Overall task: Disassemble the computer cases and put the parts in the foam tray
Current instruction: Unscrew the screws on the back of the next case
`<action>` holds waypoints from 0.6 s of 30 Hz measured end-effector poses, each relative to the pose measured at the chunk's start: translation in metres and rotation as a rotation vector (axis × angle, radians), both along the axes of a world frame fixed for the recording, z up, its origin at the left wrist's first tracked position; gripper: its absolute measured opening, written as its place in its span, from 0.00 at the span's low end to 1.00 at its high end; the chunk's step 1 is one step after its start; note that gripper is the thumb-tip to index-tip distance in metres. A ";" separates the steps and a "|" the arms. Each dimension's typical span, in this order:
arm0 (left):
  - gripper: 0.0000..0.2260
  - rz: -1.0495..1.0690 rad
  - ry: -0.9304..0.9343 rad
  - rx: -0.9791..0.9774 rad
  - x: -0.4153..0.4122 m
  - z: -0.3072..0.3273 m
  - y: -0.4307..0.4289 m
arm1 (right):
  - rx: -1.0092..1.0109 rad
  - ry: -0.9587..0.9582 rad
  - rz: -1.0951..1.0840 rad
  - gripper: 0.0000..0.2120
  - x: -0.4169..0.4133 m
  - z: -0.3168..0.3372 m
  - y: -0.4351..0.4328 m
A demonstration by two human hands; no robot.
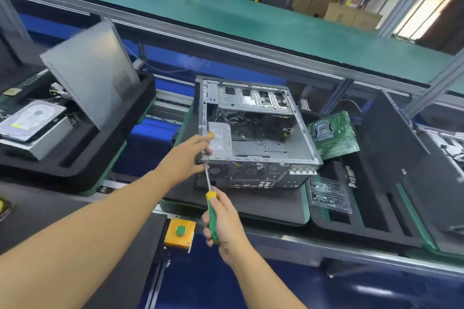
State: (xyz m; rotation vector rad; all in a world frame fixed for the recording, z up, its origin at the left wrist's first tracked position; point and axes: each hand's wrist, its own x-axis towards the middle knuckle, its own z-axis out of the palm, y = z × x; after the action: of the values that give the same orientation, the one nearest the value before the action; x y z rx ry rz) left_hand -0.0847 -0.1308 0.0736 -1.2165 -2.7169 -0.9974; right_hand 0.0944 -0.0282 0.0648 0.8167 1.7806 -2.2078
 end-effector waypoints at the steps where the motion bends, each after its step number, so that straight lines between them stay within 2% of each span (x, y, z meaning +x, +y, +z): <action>1: 0.13 -0.012 0.002 0.008 -0.001 0.000 -0.001 | -0.009 -0.002 -0.018 0.12 0.000 -0.001 -0.002; 12: 0.13 -0.012 -0.046 0.060 -0.001 -0.006 -0.002 | -0.080 -0.014 -0.127 0.13 -0.001 0.002 -0.013; 15: 0.13 -0.017 -0.054 0.066 0.000 -0.006 -0.003 | -0.258 -0.041 -0.189 0.12 -0.001 0.003 -0.015; 18: 0.12 -0.023 -0.050 0.079 0.000 -0.009 -0.004 | -0.534 -0.058 -0.161 0.17 -0.004 0.008 -0.009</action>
State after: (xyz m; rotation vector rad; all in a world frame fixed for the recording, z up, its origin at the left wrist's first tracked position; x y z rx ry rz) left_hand -0.0843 -0.1347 0.0648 -1.2286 -2.6776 -1.1408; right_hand 0.0900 -0.0375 0.0729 0.9015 1.0402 -2.5494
